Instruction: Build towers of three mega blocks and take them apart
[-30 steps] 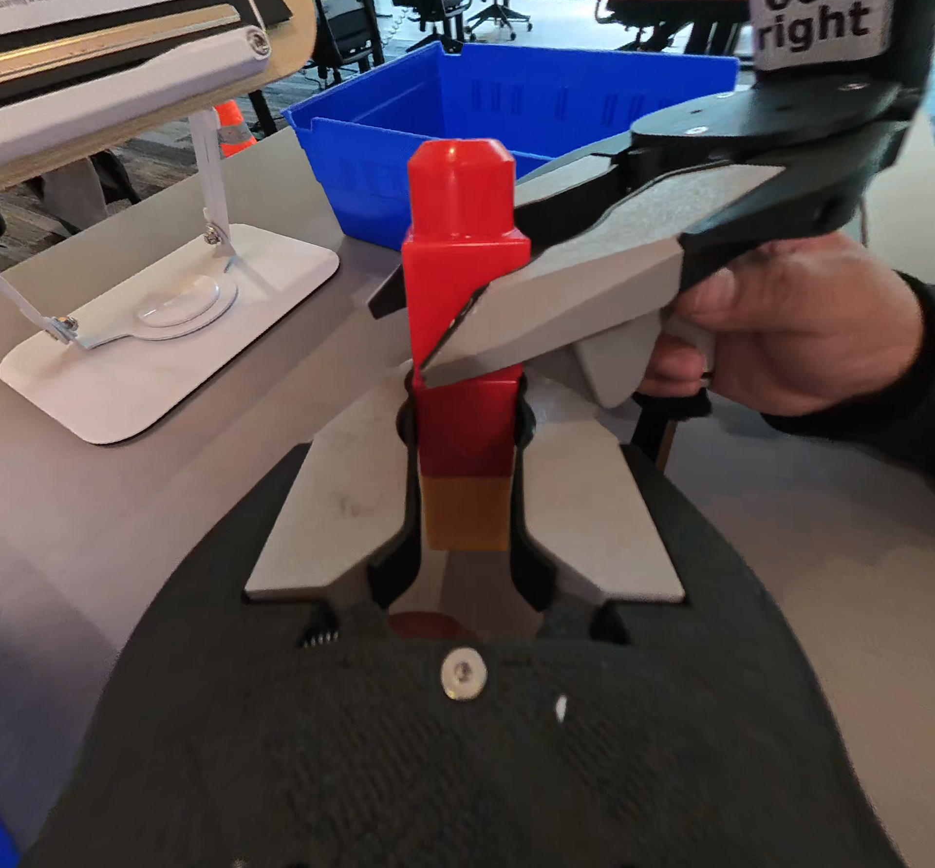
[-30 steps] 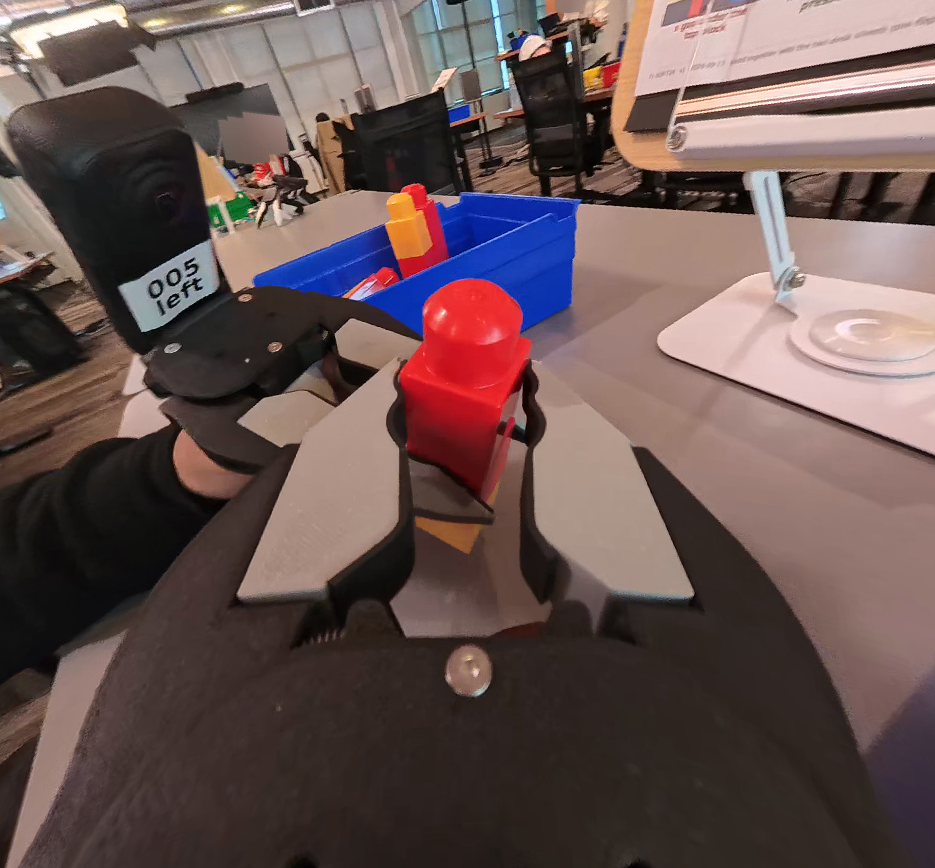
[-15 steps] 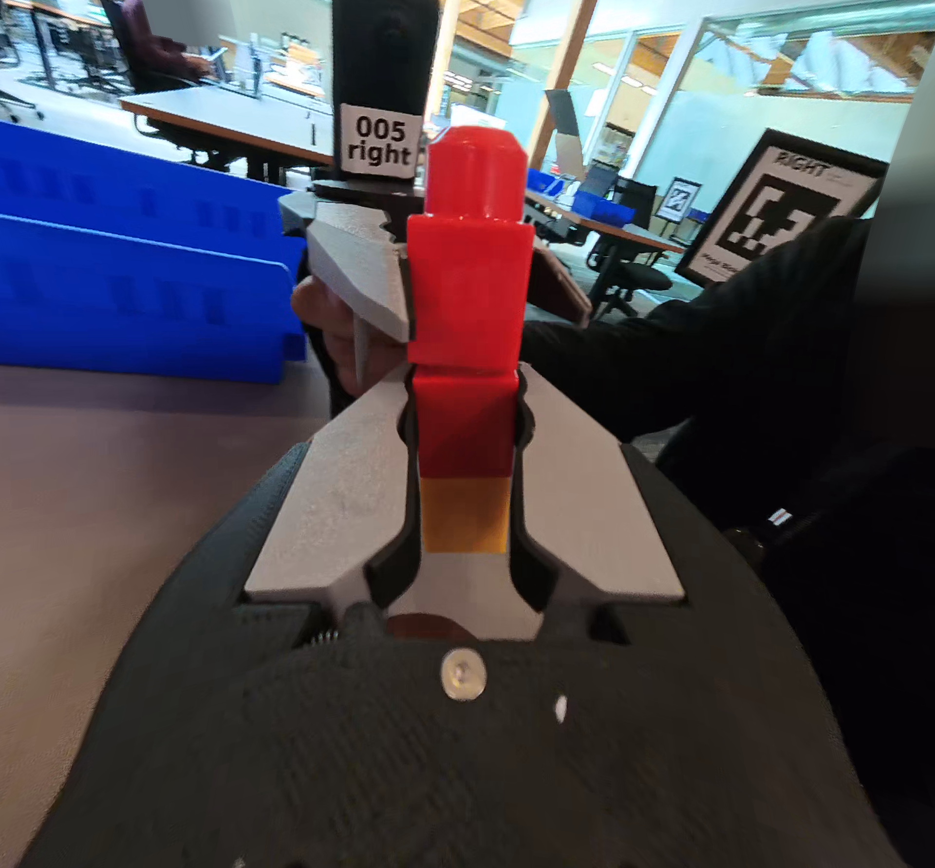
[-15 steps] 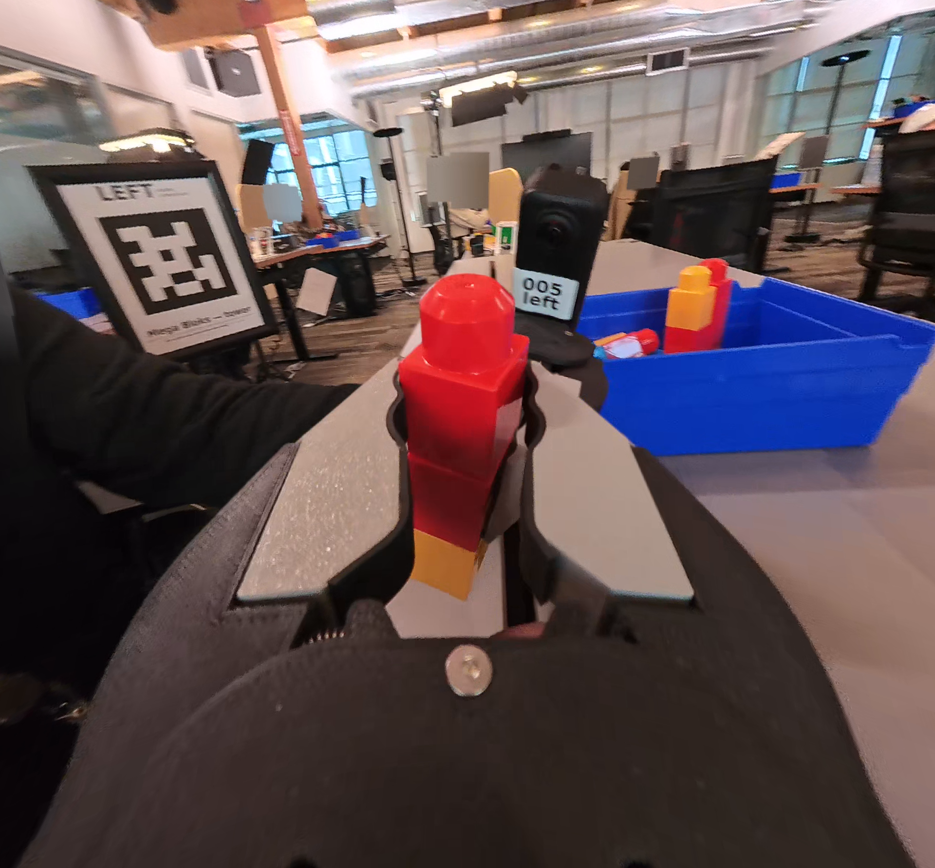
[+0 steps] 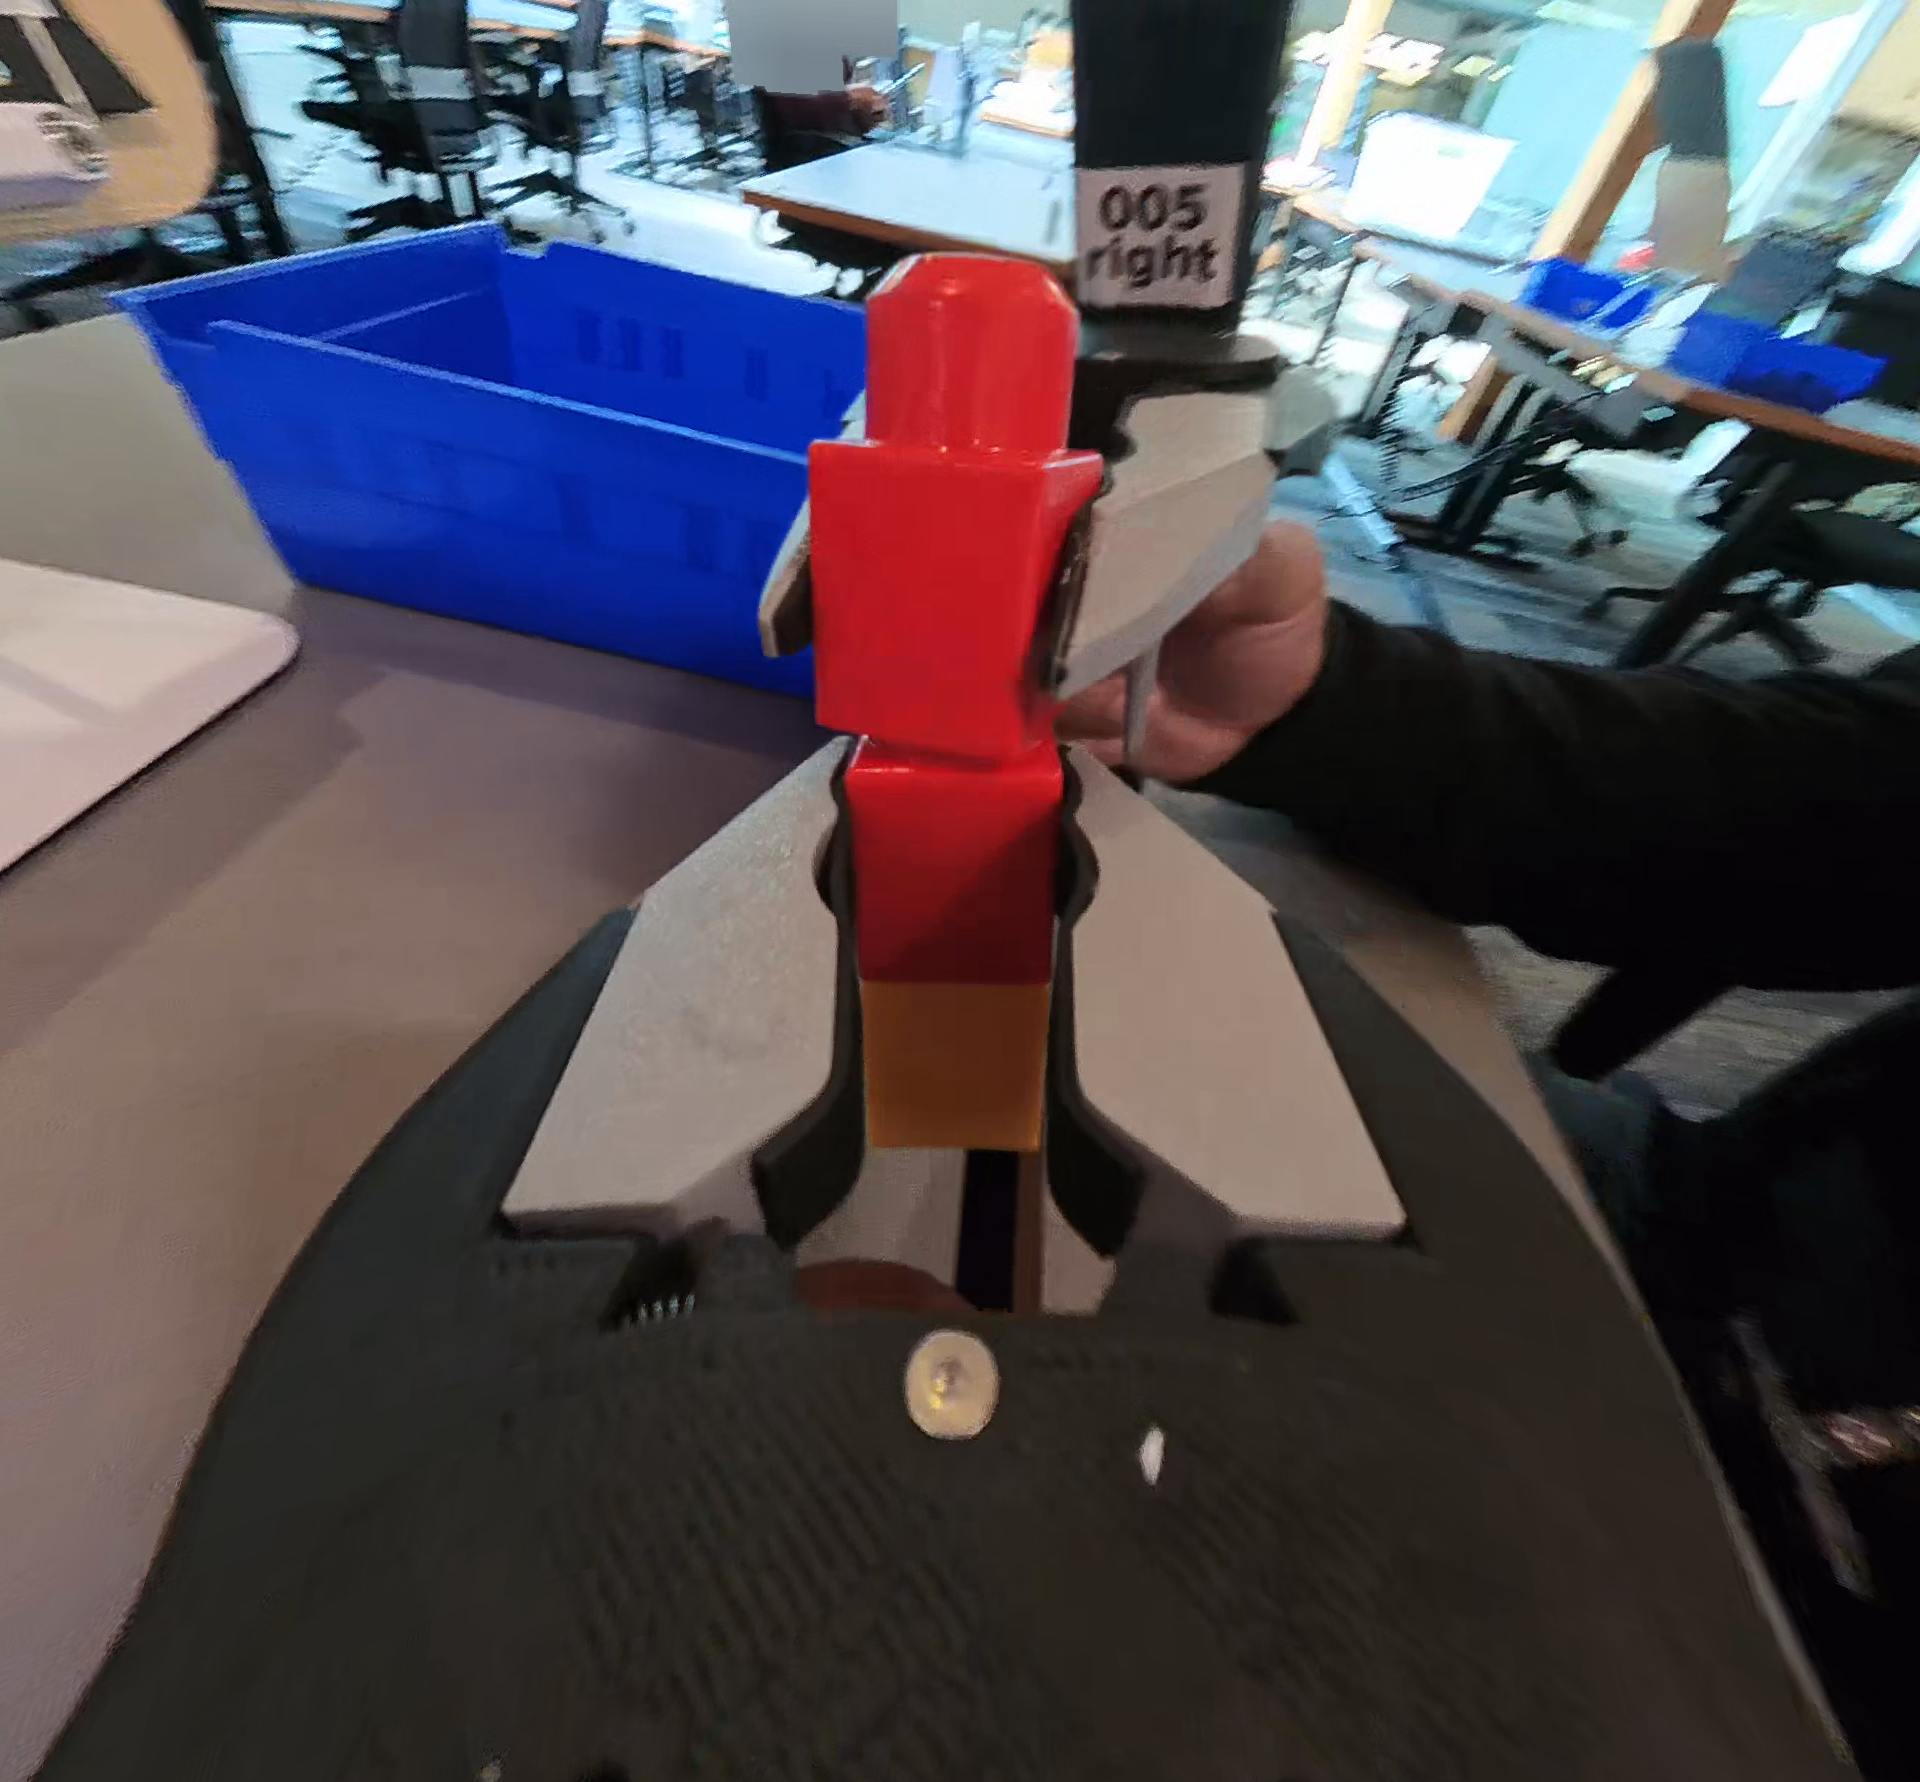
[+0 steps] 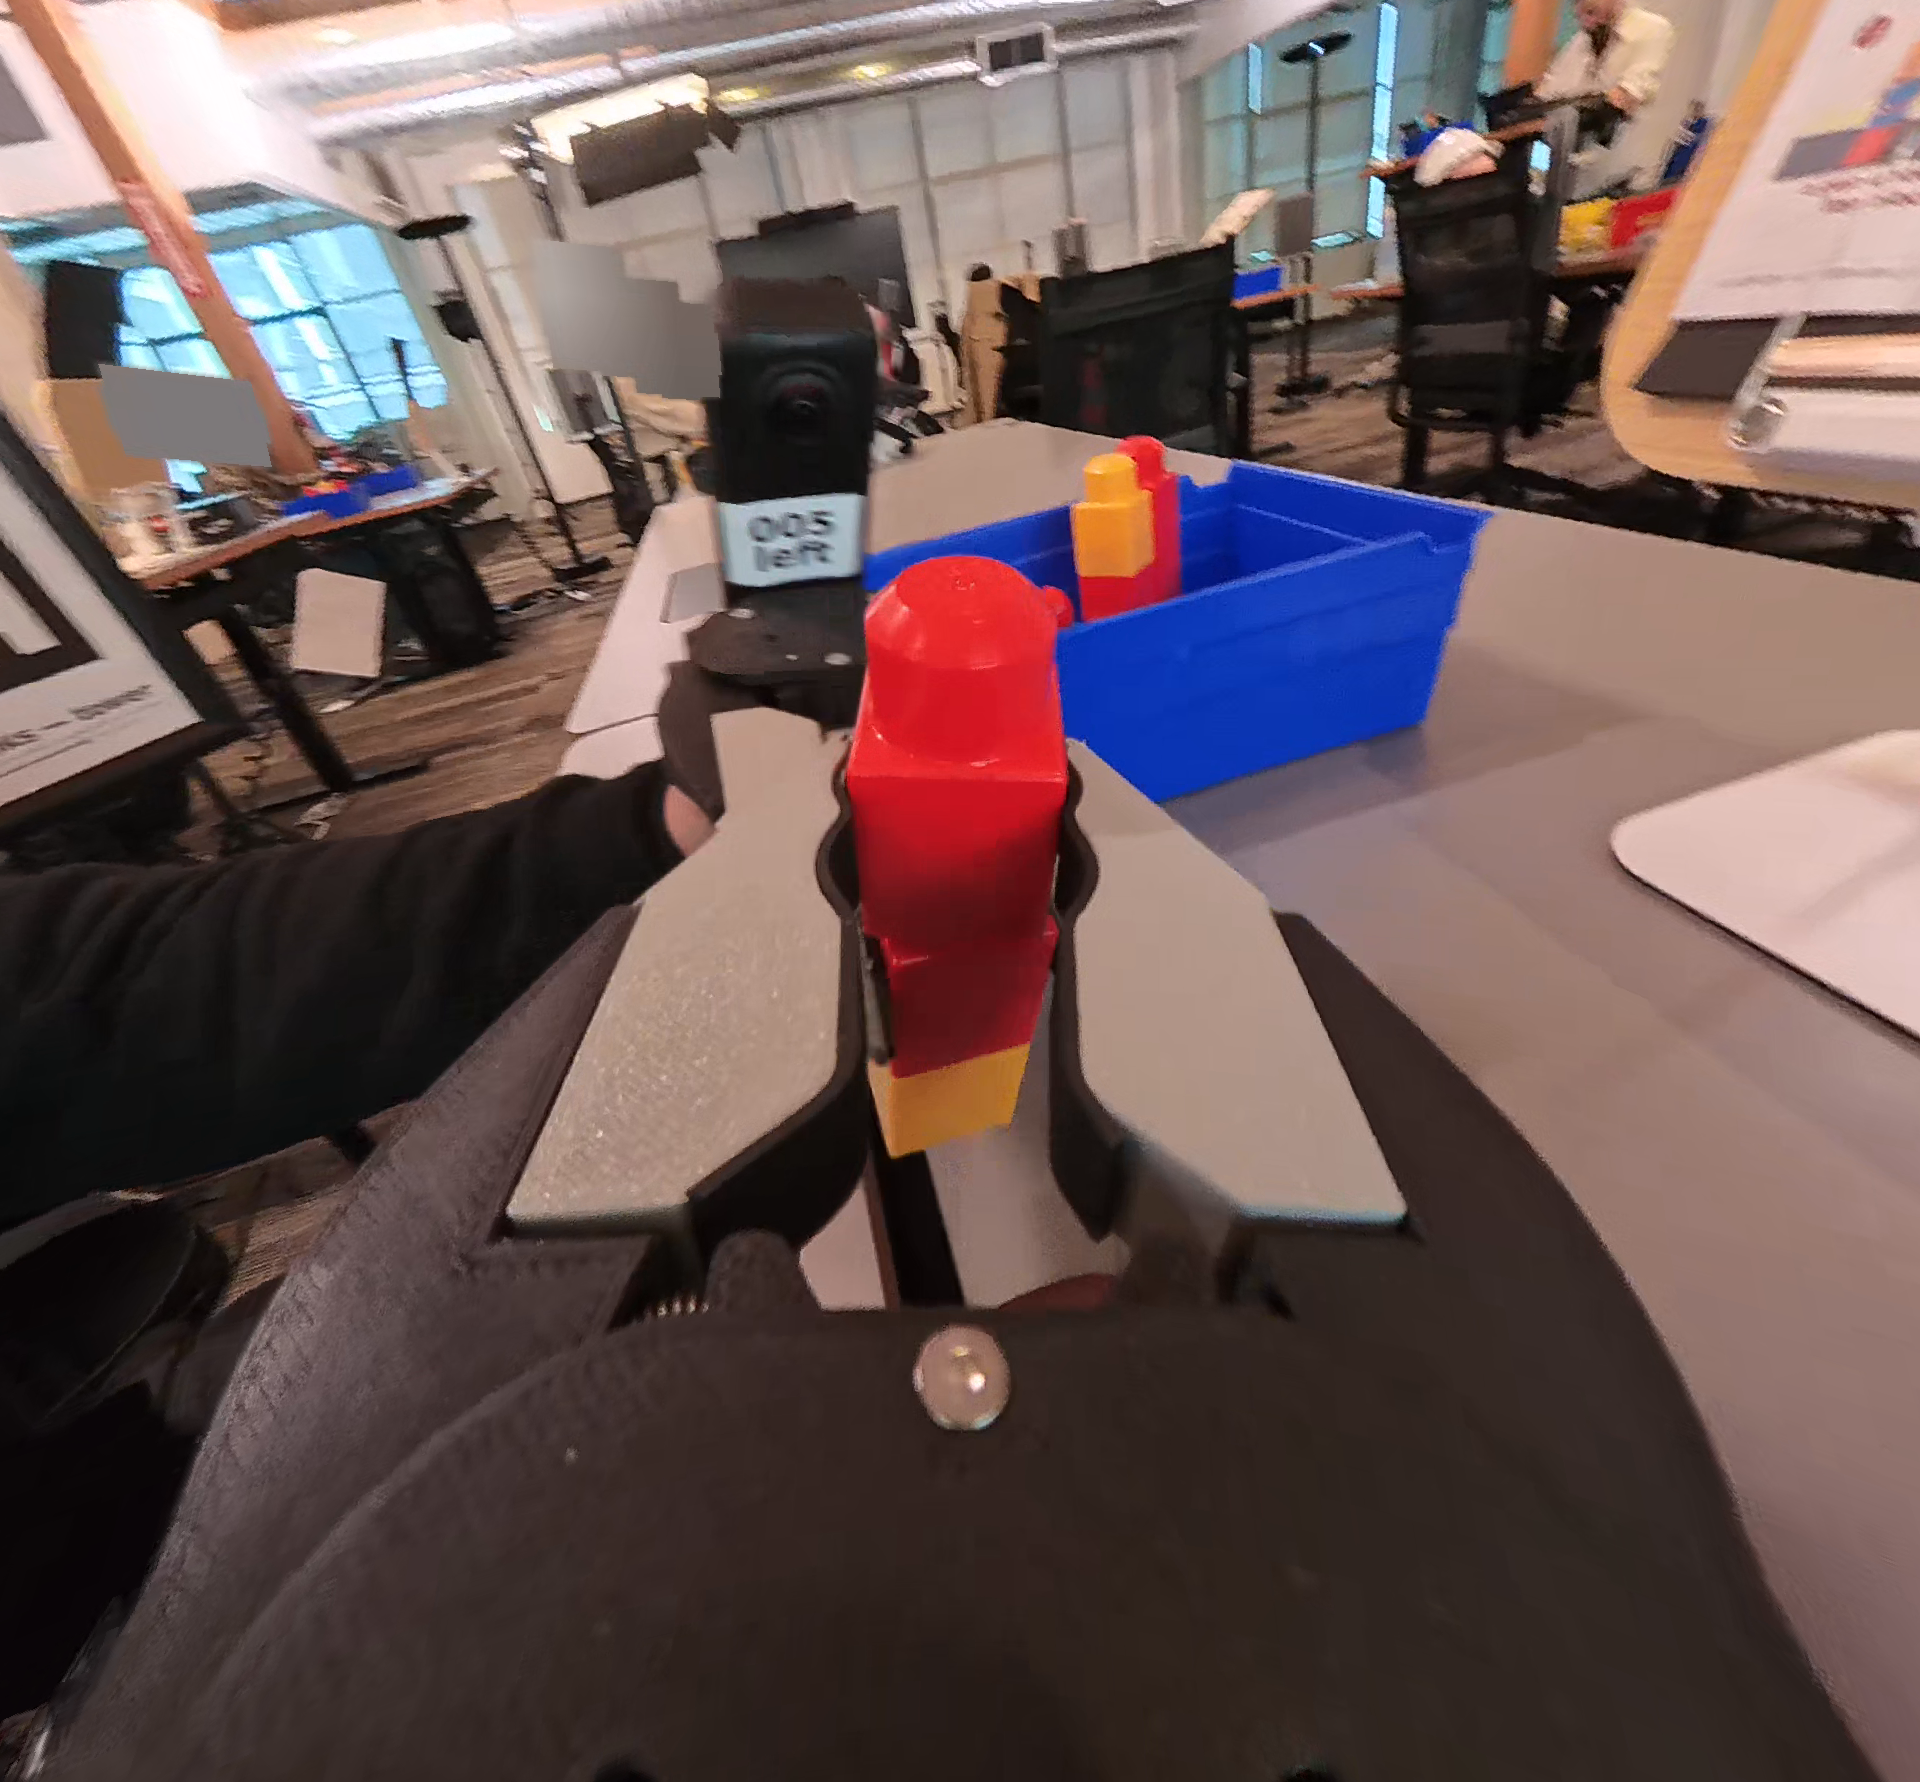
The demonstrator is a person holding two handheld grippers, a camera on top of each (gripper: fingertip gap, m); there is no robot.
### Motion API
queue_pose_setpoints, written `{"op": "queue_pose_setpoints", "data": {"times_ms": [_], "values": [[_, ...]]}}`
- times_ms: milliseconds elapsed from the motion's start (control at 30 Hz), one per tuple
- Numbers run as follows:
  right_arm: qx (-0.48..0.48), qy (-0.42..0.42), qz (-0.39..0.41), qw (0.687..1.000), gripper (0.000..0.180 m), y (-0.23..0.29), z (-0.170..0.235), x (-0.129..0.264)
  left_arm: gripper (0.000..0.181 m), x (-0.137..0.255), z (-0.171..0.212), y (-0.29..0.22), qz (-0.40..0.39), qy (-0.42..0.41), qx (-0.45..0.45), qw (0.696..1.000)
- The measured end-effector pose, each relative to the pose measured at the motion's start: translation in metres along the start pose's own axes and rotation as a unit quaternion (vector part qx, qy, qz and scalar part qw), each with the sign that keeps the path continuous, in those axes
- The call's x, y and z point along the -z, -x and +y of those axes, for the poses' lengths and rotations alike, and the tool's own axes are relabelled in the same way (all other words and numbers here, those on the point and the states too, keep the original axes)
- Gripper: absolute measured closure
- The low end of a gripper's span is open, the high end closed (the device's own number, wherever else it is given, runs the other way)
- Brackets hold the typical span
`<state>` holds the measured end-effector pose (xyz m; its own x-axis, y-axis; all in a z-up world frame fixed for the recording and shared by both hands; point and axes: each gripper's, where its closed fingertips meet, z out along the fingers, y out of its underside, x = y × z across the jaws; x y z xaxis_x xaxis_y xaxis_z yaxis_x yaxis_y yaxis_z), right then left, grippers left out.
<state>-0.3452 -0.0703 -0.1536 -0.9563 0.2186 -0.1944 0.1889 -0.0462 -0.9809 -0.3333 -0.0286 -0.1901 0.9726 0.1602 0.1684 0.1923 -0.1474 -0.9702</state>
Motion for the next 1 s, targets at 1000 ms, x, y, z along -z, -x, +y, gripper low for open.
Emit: {"op": "queue_pose_setpoints", "data": {"times_ms": [1000], "values": [[0.016, 0.081, 0.202, 0.976, 0.147, -0.064, 0.028, 0.012, 0.147, 0.019, -0.014, 0.028, -0.073, -0.043, 0.009, 0.996]]}}
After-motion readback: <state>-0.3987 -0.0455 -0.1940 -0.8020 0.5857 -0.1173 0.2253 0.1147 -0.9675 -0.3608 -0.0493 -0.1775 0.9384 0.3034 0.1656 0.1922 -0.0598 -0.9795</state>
